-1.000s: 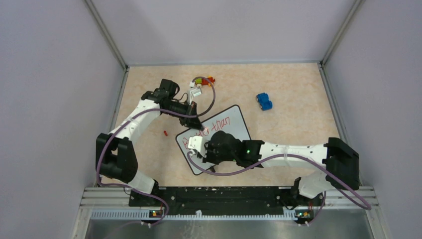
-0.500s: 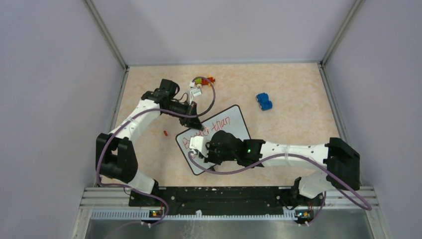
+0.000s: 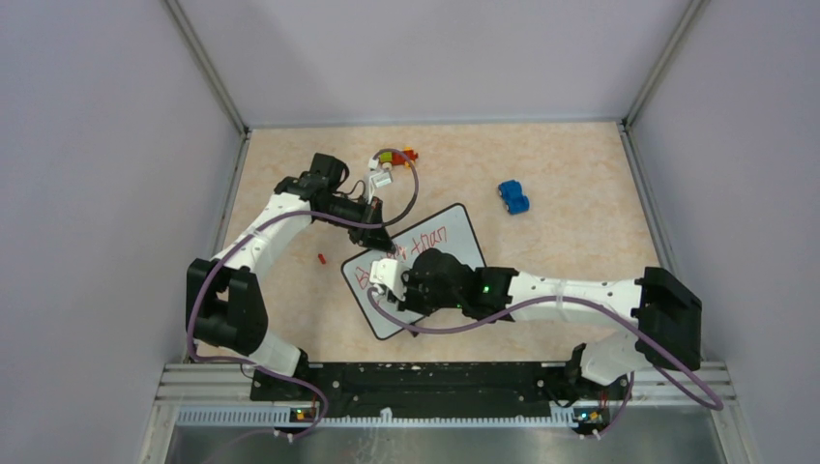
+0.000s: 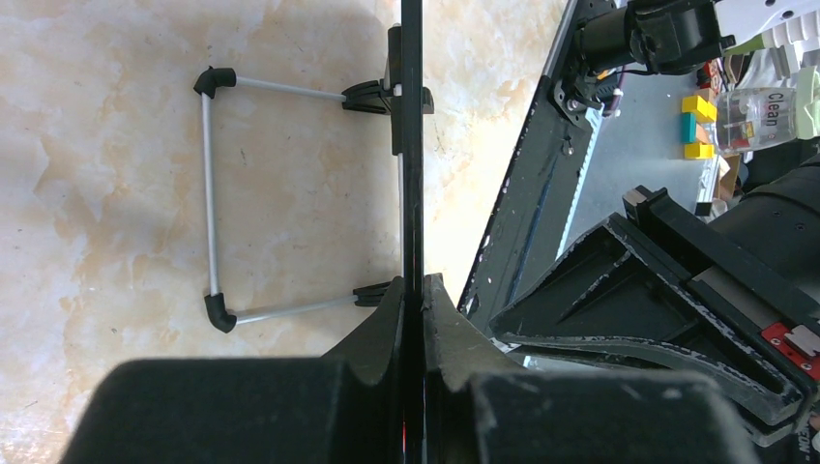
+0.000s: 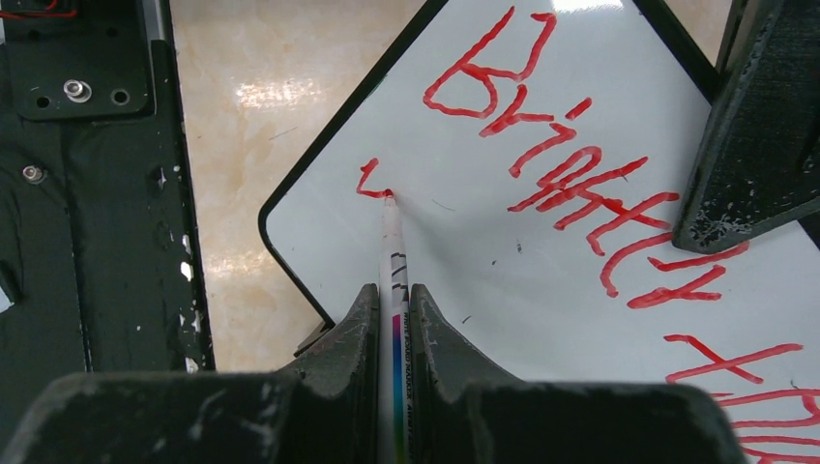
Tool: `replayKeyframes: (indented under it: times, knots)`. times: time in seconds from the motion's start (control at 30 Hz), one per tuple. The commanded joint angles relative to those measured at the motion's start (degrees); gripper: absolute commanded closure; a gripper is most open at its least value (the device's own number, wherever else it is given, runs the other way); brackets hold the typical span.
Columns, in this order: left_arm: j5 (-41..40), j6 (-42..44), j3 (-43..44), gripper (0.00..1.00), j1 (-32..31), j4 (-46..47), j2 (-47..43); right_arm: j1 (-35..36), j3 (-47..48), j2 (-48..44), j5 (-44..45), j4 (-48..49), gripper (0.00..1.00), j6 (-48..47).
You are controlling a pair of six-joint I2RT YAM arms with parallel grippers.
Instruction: Write a sentence on the whiteboard
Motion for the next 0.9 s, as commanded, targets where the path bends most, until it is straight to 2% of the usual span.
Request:
replayKeyframes:
  times: [0.0, 0.87]
  knots:
    - [-0.4, 0.7, -0.9, 1.0, -0.6, -0.6, -0.6, -1.0, 4.1, -1.7, 1.8, 0.8, 1.0, 0.1]
    - [-0.4, 0.8, -0.9, 1.0, -0.6, -0.6, 0.2, 0.6, -0.5, -1.3, -2.0, -2.9, 1.0, -1.0]
